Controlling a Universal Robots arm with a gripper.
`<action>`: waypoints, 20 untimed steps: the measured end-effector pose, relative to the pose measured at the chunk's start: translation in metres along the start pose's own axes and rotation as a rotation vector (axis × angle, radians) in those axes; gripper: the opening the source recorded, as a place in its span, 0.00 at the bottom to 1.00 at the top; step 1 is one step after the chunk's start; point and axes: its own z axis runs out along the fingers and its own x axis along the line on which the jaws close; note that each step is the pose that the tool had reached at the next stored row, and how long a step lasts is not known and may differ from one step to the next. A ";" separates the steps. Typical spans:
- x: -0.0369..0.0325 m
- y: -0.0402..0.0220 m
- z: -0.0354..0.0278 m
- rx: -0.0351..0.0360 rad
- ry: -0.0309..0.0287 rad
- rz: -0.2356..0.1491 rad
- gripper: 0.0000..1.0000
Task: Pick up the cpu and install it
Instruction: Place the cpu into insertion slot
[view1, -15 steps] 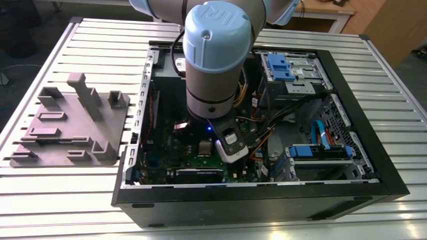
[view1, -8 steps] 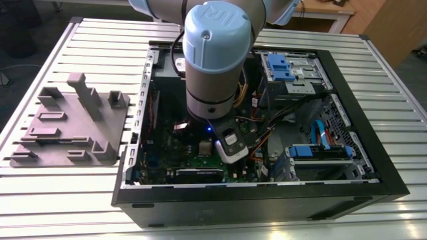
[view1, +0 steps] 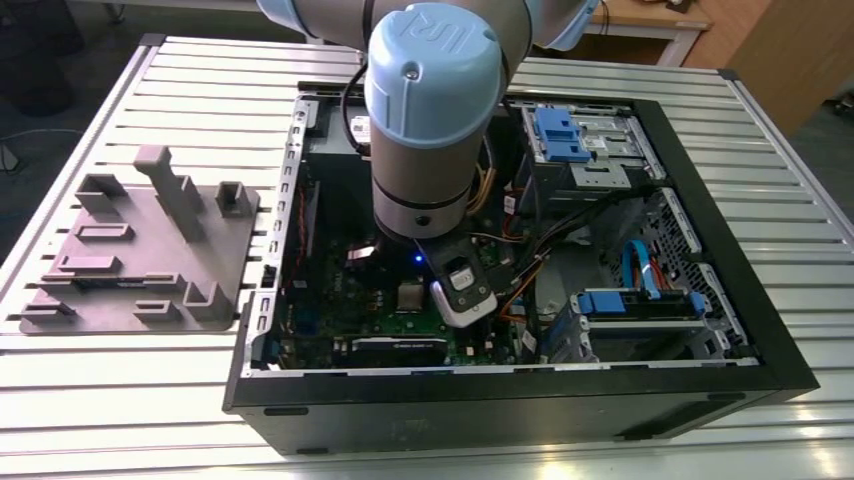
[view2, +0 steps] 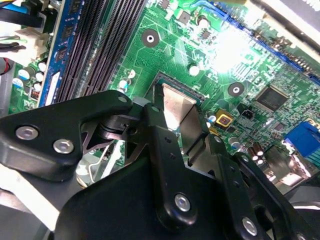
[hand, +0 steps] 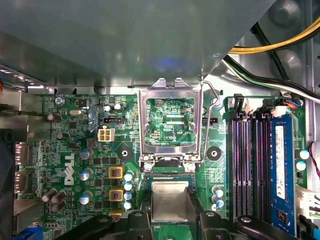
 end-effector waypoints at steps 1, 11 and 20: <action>0.0000 0.0000 0.0000 -0.0001 0.0000 0.000 0.38; 0.0000 0.0000 0.0000 -0.0001 0.0000 0.000 0.46; -0.0031 0.0000 0.0001 -0.0001 0.0000 0.000 0.46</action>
